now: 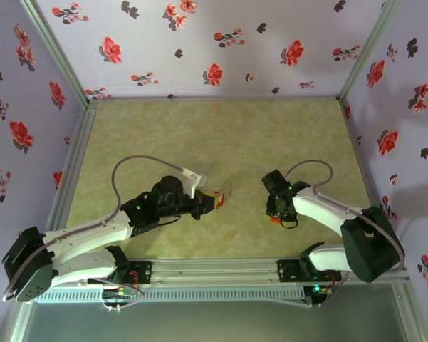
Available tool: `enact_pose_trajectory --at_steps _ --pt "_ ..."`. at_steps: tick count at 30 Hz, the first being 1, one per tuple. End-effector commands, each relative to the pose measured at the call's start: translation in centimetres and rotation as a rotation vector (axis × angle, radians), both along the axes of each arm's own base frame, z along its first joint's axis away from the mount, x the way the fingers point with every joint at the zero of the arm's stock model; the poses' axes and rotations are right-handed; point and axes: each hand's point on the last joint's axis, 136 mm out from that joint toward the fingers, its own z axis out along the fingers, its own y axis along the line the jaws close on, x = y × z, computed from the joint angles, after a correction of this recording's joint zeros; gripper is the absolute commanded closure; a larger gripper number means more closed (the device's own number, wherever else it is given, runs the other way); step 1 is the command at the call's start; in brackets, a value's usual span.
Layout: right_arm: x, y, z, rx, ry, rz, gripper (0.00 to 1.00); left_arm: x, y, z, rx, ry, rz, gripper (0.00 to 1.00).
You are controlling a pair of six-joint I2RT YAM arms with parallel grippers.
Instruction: Unlock with the key
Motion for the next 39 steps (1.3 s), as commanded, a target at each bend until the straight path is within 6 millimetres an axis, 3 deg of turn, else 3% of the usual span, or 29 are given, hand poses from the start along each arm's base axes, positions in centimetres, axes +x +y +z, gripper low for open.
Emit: enact_pose_trajectory --at_steps 1,5,8,10,13,15,19,23,28,39 --pt "0.7 1.0 -1.2 0.053 -0.021 0.006 0.77 1.0 0.3 0.8 -0.007 -0.107 0.062 1.0" --pt "0.5 1.6 -0.8 0.113 -0.039 -0.014 0.82 1.1 0.2 1.0 -0.035 -0.149 0.096 1.0" --pt "1.0 2.9 1.1 0.215 -0.096 -0.04 0.88 0.7 0.1 1.7 -0.072 -0.234 0.112 1.0" --pt "1.8 4.2 3.4 0.314 -0.167 -0.056 0.91 0.4 0.2 2.3 -0.089 -0.324 0.143 1.0" --pt "3.2 7.1 8.8 0.488 -0.333 -0.018 0.93 0.1 0.3 3.0 -0.108 -0.429 0.197 1.0" --pt "3.8 7.8 12.8 0.519 -0.438 -0.017 0.95 0.4 0.4 3.1 -0.124 -0.446 0.244 1.0" --pt "4.3 8.9 17.5 0.569 -0.563 -0.033 0.99 0.5 0.0 3.5 -0.124 -0.489 0.311 1.0" --pt "5.1 11.1 19.5 0.658 -0.626 -0.031 0.99 0.7 -1.2 3.5 -0.136 -0.475 0.338 1.0" --pt "5.4 12.4 20.8 0.627 -0.63 0.019 0.99 0.8 -2.7 3.0 -0.125 -0.405 0.335 1.0" --pt "5.8 13.1 20.7 0.63 -0.644 0.031 1.0 0.6 -4.0 1.3 -0.18 -0.214 0.345 1.0"
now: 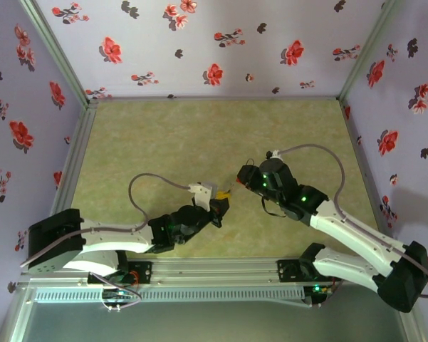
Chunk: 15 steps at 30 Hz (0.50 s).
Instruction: Unlock with the key
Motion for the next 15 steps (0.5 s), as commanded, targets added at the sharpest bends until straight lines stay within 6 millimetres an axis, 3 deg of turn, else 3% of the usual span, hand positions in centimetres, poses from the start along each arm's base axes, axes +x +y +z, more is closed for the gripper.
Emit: enact_pose_trajectory --at_steps 1,9,15 --pt "0.9 0.2 1.9 0.027 -0.06 -0.025 1.0 0.0 -0.9 0.5 -0.085 0.079 0.001 1.0" --pt "0.9 0.7 1.8 0.048 -0.063 -0.013 1.0 -0.2 -2.1 0.1 -0.135 0.132 -0.031 1.0" --pt "0.6 1.0 1.5 0.052 -0.059 -0.001 1.0 0.1 -1.9 0.2 -0.163 0.137 -0.022 1.0"
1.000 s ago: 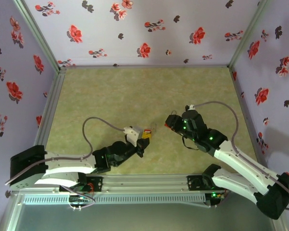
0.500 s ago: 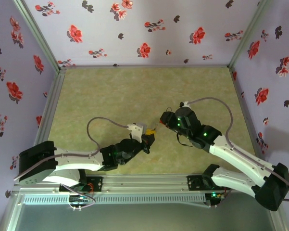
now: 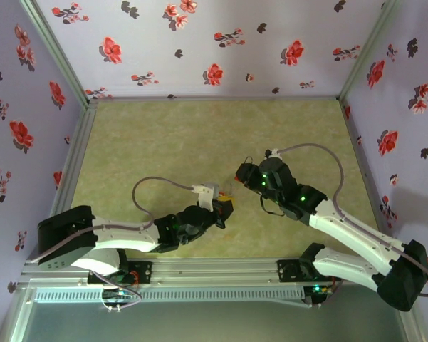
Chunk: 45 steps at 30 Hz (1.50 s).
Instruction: Unlock with the key
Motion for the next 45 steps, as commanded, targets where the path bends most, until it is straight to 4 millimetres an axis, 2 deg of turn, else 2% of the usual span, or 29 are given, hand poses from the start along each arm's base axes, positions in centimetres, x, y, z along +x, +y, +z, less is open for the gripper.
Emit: enact_pose_trajectory --at_steps 1,20,28,35,45 --pt "0.2 0.4 0.7 0.024 -0.031 -0.005 1.0 0.5 -0.4 2.1 -0.094 -0.001 0.013 1.0" --pt "-0.6 1.3 0.2 0.045 -0.034 0.023 1.0 1.0 -0.1 1.9 -0.106 0.007 0.027 1.0" --pt "-1.2 2.1 0.0 0.058 -0.028 0.046 1.0 1.6 0.8 2.0 -0.108 0.007 0.06 1.0" --pt "-1.4 1.9 -0.1 0.053 -0.031 0.044 1.0 1.9 1.8 2.5 -0.098 -0.01 0.075 1.0" --pt "-1.5 2.0 0.0 0.061 -0.033 0.048 1.0 1.9 1.9 2.2 -0.088 -0.011 0.078 1.0"
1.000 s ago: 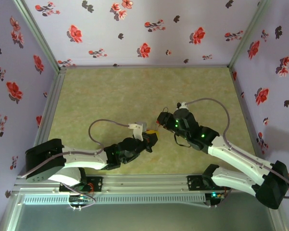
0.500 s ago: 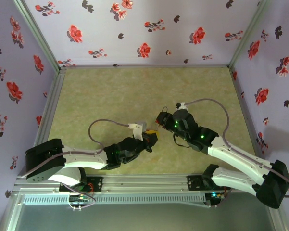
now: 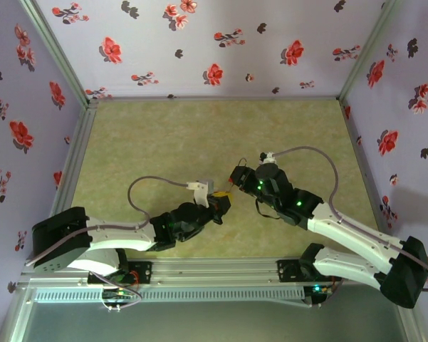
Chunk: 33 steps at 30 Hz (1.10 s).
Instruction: Unlock with the key
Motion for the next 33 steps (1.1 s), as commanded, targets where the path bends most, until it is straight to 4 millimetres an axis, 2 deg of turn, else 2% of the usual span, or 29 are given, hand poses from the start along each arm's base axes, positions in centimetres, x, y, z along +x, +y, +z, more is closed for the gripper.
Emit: enact_pose_trajectory --at_steps 1,7,15,20,24,29,33 --pt "-0.7 0.2 -0.1 0.022 0.011 0.01 1.0 0.9 0.9 0.8 -0.015 -0.022 0.053 1.0" --pt "-0.9 0.5 0.2 0.052 0.011 0.018 1.0 1.3 1.6 0.6 -0.016 -0.018 0.087 1.0" --pt "-1.4 1.8 -0.8 0.143 0.074 0.022 1.0 1.4 0.5 2.9 -0.007 -0.095 0.074 1.0" --pt "-2.0 2.7 -1.4 0.199 0.132 0.039 1.0 0.9 -1.0 4.5 0.098 -0.217 0.062 1.0" --pt "-2.3 2.7 -2.0 0.192 0.144 0.044 1.0 0.8 -1.5 5.3 0.122 -0.27 0.048 1.0" --pt "-2.5 2.7 -2.3 0.158 0.119 0.079 1.0 0.4 -1.6 5.8 0.11 -0.275 -0.011 1.0" --pt "-2.7 2.5 -2.6 0.186 0.12 0.068 1.0 0.8 -0.6 5.6 0.109 -0.262 0.001 1.0"
